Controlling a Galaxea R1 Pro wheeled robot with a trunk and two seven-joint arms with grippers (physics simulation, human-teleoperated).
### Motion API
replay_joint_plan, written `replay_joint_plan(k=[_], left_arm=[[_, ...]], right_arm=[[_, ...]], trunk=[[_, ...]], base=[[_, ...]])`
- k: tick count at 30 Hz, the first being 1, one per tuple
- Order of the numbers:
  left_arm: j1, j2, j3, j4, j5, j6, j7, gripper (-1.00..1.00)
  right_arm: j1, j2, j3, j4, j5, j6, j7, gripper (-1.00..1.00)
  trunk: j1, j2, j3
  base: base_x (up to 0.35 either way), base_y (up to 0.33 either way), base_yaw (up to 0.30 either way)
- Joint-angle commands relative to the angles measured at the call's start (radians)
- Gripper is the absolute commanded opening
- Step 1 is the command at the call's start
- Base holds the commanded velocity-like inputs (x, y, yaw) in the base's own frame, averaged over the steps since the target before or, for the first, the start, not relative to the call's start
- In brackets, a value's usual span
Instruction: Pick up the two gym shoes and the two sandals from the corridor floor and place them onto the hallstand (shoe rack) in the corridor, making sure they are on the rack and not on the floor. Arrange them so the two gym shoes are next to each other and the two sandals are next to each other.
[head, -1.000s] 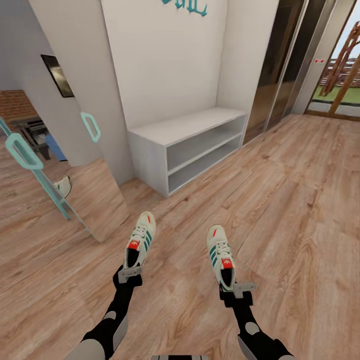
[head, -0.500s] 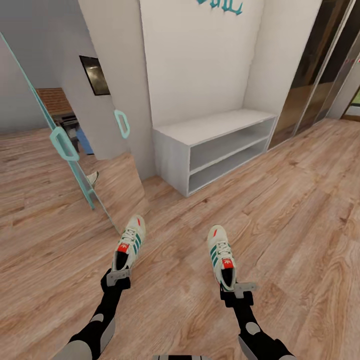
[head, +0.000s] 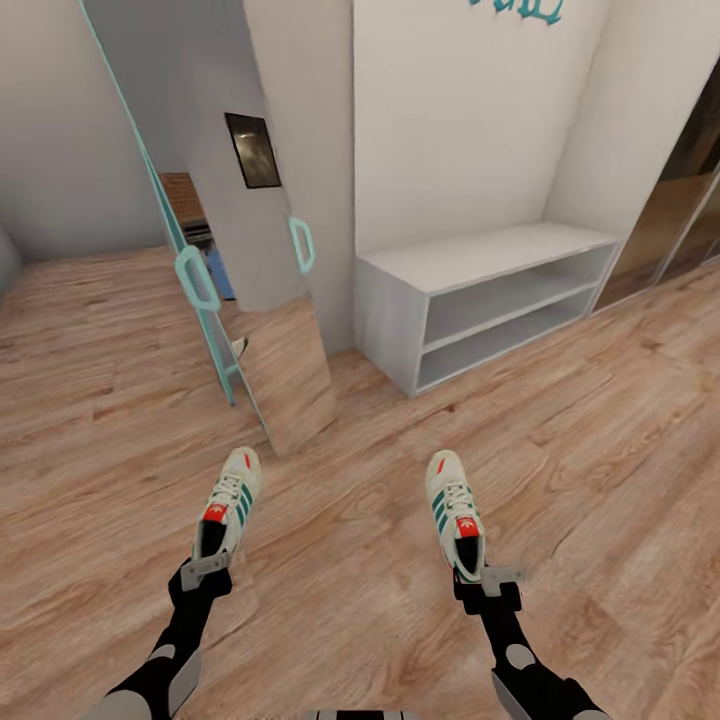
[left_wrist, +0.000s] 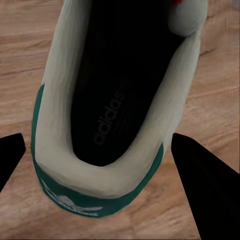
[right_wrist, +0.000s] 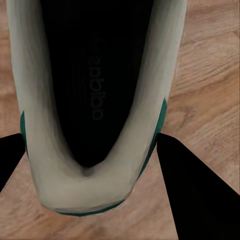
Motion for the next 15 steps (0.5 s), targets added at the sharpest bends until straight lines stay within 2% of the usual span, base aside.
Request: replay_joint_plan(k=[1, 6, 15], left_arm=[[0.0, 0.003, -0.001, 0.002, 0.0, 0.0, 0.001, -1.0], [0.0, 0.023, 0.001, 0.012, 0.001, 0.002, 0.001, -1.0], [0.0, 0.031, 0.002, 0.014, 0.005, 0.002, 0.002, -1.0]], right_arm=[[0.0, 0.0, 0.0, 0.0, -0.001, 0.0, -0.001, -1.0], [0.0, 0.0, 0.001, 0.001, -0.002, 0.001, -0.001, -1.0], [0.0, 0.0, 0.001, 0.026, -0.002, 0.0, 0.0, -1.0]], trunk=[[0.0, 0.0, 0.0], [0.0, 0.0, 0.0], [0.0, 0.0, 0.0]], base=[[0.0, 0.0, 0.289], [0.0, 0.0, 0.289], [0.0, 0.0, 0.288]])
